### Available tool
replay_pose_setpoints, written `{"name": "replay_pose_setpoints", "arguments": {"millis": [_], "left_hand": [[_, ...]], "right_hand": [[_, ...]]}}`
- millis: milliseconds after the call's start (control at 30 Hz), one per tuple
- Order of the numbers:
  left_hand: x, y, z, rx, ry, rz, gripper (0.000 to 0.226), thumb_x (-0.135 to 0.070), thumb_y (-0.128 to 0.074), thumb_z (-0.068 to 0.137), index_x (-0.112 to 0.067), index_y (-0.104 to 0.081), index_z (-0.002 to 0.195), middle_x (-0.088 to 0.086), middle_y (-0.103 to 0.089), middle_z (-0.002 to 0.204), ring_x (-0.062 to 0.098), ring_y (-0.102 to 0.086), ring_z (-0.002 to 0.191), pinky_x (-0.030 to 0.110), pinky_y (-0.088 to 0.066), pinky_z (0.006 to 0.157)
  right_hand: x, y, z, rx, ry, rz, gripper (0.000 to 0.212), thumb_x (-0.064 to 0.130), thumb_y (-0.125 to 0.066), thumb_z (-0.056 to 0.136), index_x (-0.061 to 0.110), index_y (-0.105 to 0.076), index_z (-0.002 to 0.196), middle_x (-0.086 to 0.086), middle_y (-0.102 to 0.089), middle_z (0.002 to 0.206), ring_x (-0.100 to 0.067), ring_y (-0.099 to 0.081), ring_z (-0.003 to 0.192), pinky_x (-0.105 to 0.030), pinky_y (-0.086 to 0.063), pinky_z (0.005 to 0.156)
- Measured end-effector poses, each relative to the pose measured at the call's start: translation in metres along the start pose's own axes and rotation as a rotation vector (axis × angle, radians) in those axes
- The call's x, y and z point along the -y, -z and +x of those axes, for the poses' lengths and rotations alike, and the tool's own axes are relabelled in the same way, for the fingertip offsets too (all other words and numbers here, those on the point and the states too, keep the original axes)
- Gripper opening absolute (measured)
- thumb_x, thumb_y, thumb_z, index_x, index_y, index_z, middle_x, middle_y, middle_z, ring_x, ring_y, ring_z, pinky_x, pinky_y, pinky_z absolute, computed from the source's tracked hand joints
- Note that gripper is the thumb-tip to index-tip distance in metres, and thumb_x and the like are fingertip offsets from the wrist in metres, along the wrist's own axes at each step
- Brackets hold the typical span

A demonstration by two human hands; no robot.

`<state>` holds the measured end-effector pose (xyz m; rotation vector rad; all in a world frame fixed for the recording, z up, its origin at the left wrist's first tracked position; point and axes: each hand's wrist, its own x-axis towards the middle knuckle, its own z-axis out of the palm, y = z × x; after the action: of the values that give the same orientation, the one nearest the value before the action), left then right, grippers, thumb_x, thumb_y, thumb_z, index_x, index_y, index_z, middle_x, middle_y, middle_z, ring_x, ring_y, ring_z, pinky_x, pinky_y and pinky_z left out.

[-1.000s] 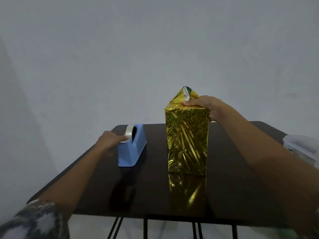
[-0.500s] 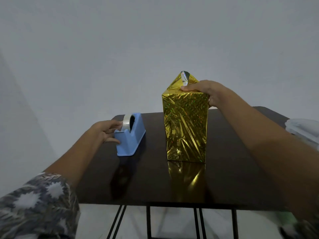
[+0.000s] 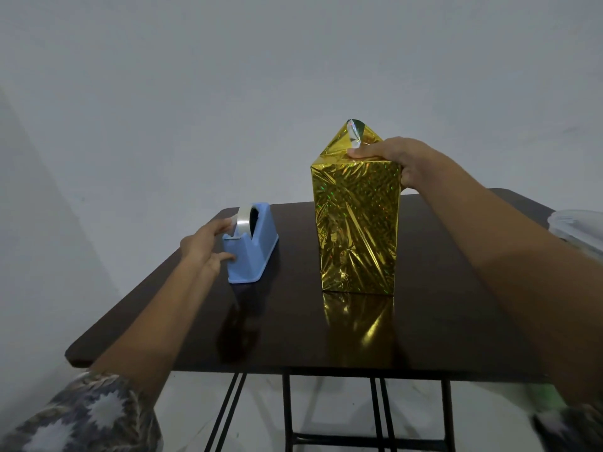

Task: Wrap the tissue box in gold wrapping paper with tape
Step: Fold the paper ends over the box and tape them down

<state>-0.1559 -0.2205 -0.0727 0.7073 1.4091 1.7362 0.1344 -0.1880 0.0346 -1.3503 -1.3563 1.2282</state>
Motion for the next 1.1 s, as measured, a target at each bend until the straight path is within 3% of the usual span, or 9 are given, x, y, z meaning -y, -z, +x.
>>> {"name": "replay_pose_setpoints", "arguments": {"millis": [100, 233, 333, 467, 567, 667, 833, 967, 1100], "left_hand": [[0.007, -0.002, -0.005, -0.050, -0.004, -0.046, 0.006, -0.007, -0.070, 0.078, -0.006, -0.064, 0.077, 0.004, -0.062, 0.086, 0.013, -0.060, 0.081, 0.037, -0.054, 0.065], [0.018, -0.001, -0.009, -0.088, -0.009, -0.097, 0.008, -0.004, -0.069, 0.079, -0.005, -0.062, 0.073, 0.005, -0.062, 0.082, 0.011, -0.060, 0.078, 0.036, -0.055, 0.076], [0.028, 0.001, -0.011, -0.108, 0.008, -0.136, 0.006, -0.003, -0.067, 0.080, 0.000, -0.064, 0.085, 0.008, -0.063, 0.091, 0.011, -0.062, 0.080, 0.030, -0.055, 0.079], [0.040, -0.001, -0.021, -0.140, 0.000, -0.171, 0.025, -0.005, -0.068, 0.081, 0.002, -0.065, 0.105, 0.007, -0.063, 0.094, 0.008, -0.061, 0.076, 0.023, -0.052, 0.078], [0.041, -0.002, -0.021, -0.151, 0.004, -0.126, 0.020, -0.020, -0.075, 0.079, -0.004, -0.065, 0.082, 0.002, -0.060, 0.078, 0.007, -0.057, 0.067, 0.019, -0.052, 0.070], [0.040, -0.003, -0.015, -0.183, -0.005, 0.003, 0.034, -0.031, -0.080, 0.073, -0.008, -0.057, 0.065, 0.000, -0.056, 0.067, 0.009, -0.053, 0.059, 0.021, -0.051, 0.065], [0.052, -0.004, -0.004, -0.196, 0.003, 0.068, 0.037, -0.035, -0.079, 0.073, -0.011, -0.054, 0.061, 0.000, -0.056, 0.066, 0.010, -0.049, 0.054, 0.022, -0.040, 0.051], [0.060, -0.001, -0.005, -0.215, 0.014, 0.016, 0.031, -0.030, -0.079, 0.074, -0.008, -0.058, 0.066, 0.001, -0.060, 0.071, 0.011, -0.056, 0.058, 0.021, -0.046, 0.053], [0.060, 0.001, -0.017, -0.267, 0.030, -0.036, 0.026, -0.021, -0.078, 0.076, -0.005, -0.059, 0.069, 0.003, -0.062, 0.074, 0.013, -0.060, 0.064, 0.021, -0.051, 0.058]], "right_hand": [[-0.001, -0.001, 0.000, -0.016, 0.001, 0.002, 0.061, 0.029, -0.080, 0.070, 0.005, -0.056, 0.121, -0.013, -0.066, 0.110, -0.030, -0.063, 0.102, -0.048, -0.046, 0.094], [0.000, -0.002, -0.004, -0.018, 0.000, 0.002, 0.057, 0.029, -0.080, 0.071, 0.006, -0.057, 0.117, -0.012, -0.066, 0.101, -0.029, -0.063, 0.100, -0.049, -0.046, 0.096], [-0.001, -0.002, -0.006, -0.012, -0.005, -0.003, 0.053, 0.029, -0.079, 0.071, 0.006, -0.058, 0.114, -0.011, -0.067, 0.100, -0.028, -0.064, 0.096, -0.048, -0.046, 0.094], [0.000, -0.002, -0.008, -0.008, 0.004, 0.011, 0.040, 0.027, -0.077, 0.074, 0.009, -0.057, 0.104, -0.008, -0.064, 0.083, -0.023, -0.062, 0.073, -0.043, -0.050, 0.081], [-0.001, -0.002, -0.006, -0.012, 0.009, 0.004, 0.043, 0.028, -0.078, 0.074, 0.009, -0.057, 0.107, -0.008, -0.064, 0.084, -0.023, -0.062, 0.075, -0.046, -0.048, 0.088], [-0.001, -0.003, -0.006, -0.002, 0.002, -0.014, 0.040, 0.030, -0.075, 0.076, 0.011, -0.057, 0.106, -0.006, -0.063, 0.083, -0.023, -0.062, 0.078, -0.047, -0.046, 0.095], [-0.002, 0.000, -0.001, 0.005, 0.003, -0.030, 0.028, 0.031, -0.073, 0.077, 0.012, -0.057, 0.088, -0.005, -0.064, 0.083, -0.021, -0.062, 0.078, -0.047, -0.045, 0.098], [-0.002, 0.000, -0.002, 0.011, -0.001, -0.020, 0.028, 0.031, -0.073, 0.077, 0.012, -0.056, 0.087, -0.005, -0.065, 0.082, -0.020, -0.062, 0.077, -0.044, -0.047, 0.095], [-0.003, -0.001, -0.001, 0.029, 0.001, 0.047, 0.024, 0.025, -0.074, 0.077, 0.010, -0.059, 0.086, -0.003, -0.068, 0.059, -0.019, -0.065, 0.065, -0.038, -0.055, 0.075]]}}
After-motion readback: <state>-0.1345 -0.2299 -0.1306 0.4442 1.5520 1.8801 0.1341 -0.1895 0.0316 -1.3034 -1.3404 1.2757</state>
